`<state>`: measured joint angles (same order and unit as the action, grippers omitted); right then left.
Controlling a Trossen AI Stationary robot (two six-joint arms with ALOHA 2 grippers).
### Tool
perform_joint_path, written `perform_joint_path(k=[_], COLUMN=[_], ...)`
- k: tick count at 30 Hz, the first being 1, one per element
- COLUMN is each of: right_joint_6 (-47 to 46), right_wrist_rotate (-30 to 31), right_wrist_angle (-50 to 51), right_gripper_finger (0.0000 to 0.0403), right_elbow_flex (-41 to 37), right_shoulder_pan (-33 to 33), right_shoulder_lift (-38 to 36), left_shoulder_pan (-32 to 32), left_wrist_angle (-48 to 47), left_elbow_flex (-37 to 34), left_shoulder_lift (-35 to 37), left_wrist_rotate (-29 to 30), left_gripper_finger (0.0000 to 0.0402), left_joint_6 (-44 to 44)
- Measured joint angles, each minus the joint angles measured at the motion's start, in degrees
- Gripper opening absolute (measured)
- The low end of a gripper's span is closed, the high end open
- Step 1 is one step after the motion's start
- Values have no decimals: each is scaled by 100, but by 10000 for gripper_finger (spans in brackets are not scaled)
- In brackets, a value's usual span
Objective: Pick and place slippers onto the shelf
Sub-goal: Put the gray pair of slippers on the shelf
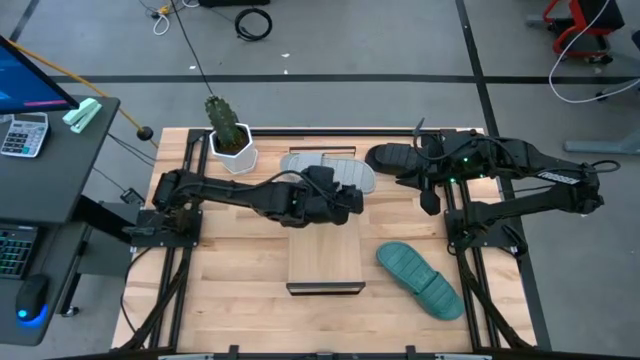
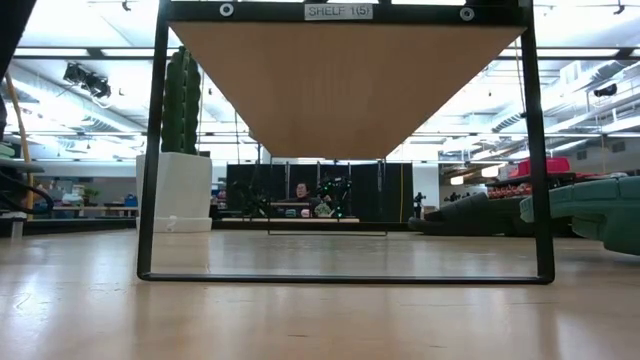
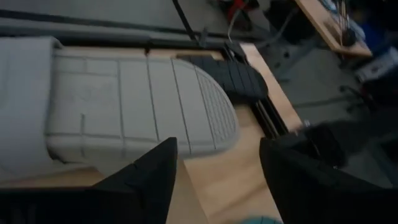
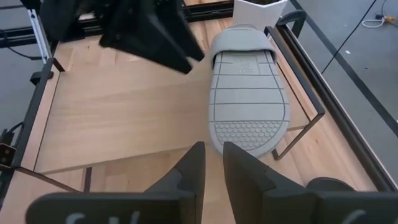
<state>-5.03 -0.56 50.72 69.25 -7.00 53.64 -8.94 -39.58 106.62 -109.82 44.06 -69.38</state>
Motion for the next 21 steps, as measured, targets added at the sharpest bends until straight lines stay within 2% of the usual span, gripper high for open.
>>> perform_joint_path(k=[15, 21], right_joint_6=[-156, -665], right_wrist_rotate=[0, 0], right_wrist_angle=[-90, -395], right_gripper_finger=[65, 65], right_elbow_flex=[0, 0], right_shoulder_pan=[0, 0], right_shoulder_lift=[1, 6], left_shoulder_pan=[105, 265], left_wrist_angle=[-177, -410], left_elbow_flex=[-1, -1], left_shoulder_lift=[0, 0], left_wrist_rotate=[-1174, -1658], left_gripper_finger=[174, 148], left_joint_6=[1486, 2423])
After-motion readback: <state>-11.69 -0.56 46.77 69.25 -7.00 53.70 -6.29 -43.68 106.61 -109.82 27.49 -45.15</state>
